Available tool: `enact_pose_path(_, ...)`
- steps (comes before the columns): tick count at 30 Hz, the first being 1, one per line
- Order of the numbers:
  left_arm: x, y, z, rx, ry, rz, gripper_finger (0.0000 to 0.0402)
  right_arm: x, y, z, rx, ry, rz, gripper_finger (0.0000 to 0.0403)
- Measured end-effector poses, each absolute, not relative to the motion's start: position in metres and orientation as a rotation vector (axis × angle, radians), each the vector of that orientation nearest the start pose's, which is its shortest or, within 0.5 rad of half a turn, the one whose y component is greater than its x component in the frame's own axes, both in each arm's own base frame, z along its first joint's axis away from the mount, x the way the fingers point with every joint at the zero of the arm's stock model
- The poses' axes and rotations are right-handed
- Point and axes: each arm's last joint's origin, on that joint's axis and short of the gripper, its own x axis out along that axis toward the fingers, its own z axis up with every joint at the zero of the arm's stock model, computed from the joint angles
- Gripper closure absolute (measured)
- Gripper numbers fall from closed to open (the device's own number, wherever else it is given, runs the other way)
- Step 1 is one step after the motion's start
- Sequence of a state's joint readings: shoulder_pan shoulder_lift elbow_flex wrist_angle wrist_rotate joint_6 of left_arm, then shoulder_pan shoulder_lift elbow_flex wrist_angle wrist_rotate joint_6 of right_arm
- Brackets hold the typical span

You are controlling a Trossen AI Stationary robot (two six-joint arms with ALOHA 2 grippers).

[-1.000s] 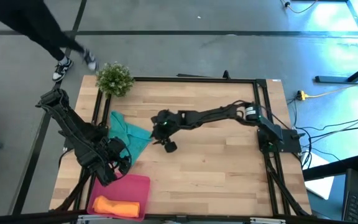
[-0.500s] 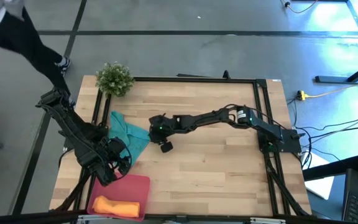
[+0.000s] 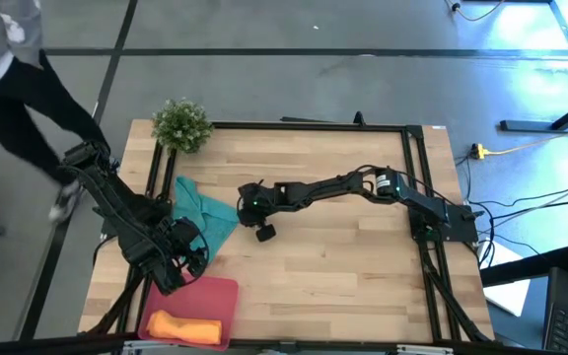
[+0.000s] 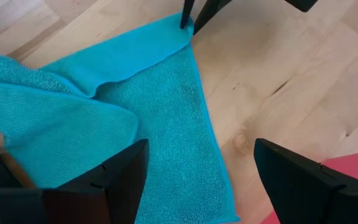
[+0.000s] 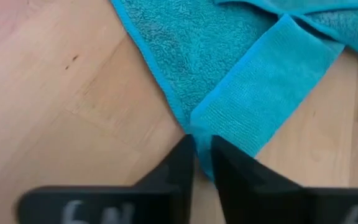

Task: Roll microfiber towels into tight, uniform cylinder then place into a basket
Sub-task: Fold the blue microfiber cloth

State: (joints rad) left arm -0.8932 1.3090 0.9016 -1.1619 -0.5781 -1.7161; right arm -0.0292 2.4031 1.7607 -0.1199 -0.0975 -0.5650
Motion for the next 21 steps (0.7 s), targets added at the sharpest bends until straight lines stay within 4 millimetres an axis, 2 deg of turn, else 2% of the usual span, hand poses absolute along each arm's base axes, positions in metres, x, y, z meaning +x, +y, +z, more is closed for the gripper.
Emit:
enact_pose_path(4, 0.138, -0.146, 0.225, -0.465, 0.91, 0.691, 0.0124, 0.516, -0.012, 0.114, -0.477, 0.741, 0.279, 0.0394)
enact_pose_path(12, 0.138, -0.146, 0.225, -0.466, 0.909, 0.691, 0.0124, 0.516, -0.013, 0.116, -0.478, 0.753, 0.264, 0.0398)
enact_pose_path(21, 0.138, -0.146, 0.225, -0.467, 0.909, 0.691, 0.0124, 0.521, -0.016, 0.137, -0.47, 0.846, 0.169, 0.0401)
